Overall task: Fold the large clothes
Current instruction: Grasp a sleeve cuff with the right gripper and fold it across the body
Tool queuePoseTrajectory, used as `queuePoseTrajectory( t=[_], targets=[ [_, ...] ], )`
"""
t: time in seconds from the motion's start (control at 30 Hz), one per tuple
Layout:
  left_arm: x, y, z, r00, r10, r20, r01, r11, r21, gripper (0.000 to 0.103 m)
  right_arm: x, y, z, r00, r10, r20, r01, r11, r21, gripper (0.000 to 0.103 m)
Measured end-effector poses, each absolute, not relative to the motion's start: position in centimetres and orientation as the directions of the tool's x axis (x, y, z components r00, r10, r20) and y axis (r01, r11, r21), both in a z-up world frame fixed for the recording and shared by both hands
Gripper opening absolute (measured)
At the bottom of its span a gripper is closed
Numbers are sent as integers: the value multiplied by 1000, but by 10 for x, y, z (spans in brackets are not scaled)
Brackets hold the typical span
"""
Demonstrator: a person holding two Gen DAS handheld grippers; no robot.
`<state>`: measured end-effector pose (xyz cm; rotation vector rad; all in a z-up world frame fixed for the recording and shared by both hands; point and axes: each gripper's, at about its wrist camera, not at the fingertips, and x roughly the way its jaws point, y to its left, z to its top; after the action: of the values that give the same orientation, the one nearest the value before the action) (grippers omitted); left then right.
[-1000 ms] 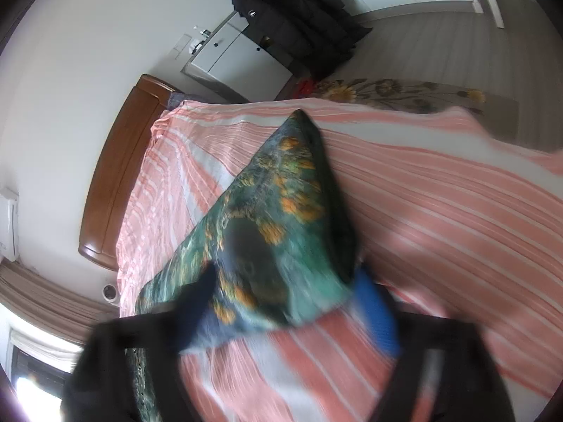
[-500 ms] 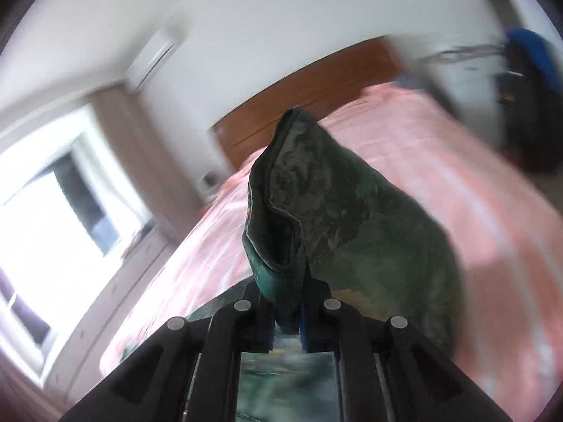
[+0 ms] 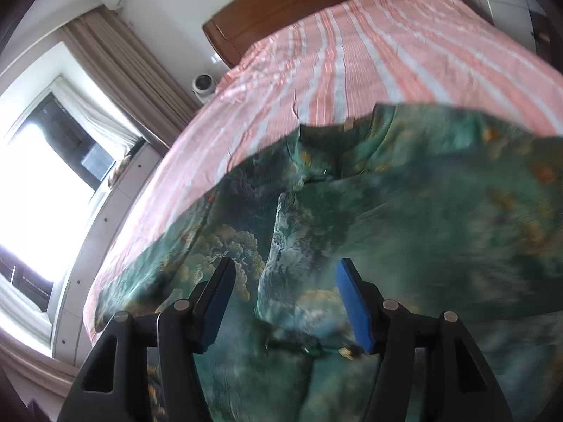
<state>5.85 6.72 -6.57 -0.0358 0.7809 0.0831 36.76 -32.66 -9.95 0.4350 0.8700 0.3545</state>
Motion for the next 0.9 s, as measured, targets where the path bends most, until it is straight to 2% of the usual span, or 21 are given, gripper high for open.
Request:
queuePoseTrajectory(
  t=[0.1,0.17,0.27,0.37,0.43,0.5,0.67,0.77,0.9],
  targets=[
    [63,68,-68,707,53,-705,-91,996,-16,103,339,-352,-57,660,389,-643,-121,899,421,77],
    [67,66,-72,697,56,-715,-89,996,-8,103,322,-382,-43,686,273,-675,-58,945,323,81],
    [71,61,-79,665,61,-744,-90,996,1,103,328,-422,-69,625,169,-762,34,970,243,81],
    [72,59,-81,631,53,-774,-83,997,0,103,343,-443,-126,505,171,-846,107,960,258,81],
    [68,61,-78,637,62,-768,-81,997,13,103,339,-446,-137,522,153,-839,110,963,245,81],
    [67,64,-73,650,70,-756,-81,996,22,103,327,-441,-123,566,120,-816,103,971,214,81],
    [80,67,-85,621,39,-783,-68,998,-4,103,256,-395,-68,626,187,-757,-46,978,203,81],
    [87,64,-102,576,37,-817,-62,998,1,103,208,-358,-67,587,248,-771,-153,969,195,81],
    [82,64,-101,562,23,-827,-45,999,-4,102,149,-323,-84,571,283,-771,-187,959,213,81]
  ],
)
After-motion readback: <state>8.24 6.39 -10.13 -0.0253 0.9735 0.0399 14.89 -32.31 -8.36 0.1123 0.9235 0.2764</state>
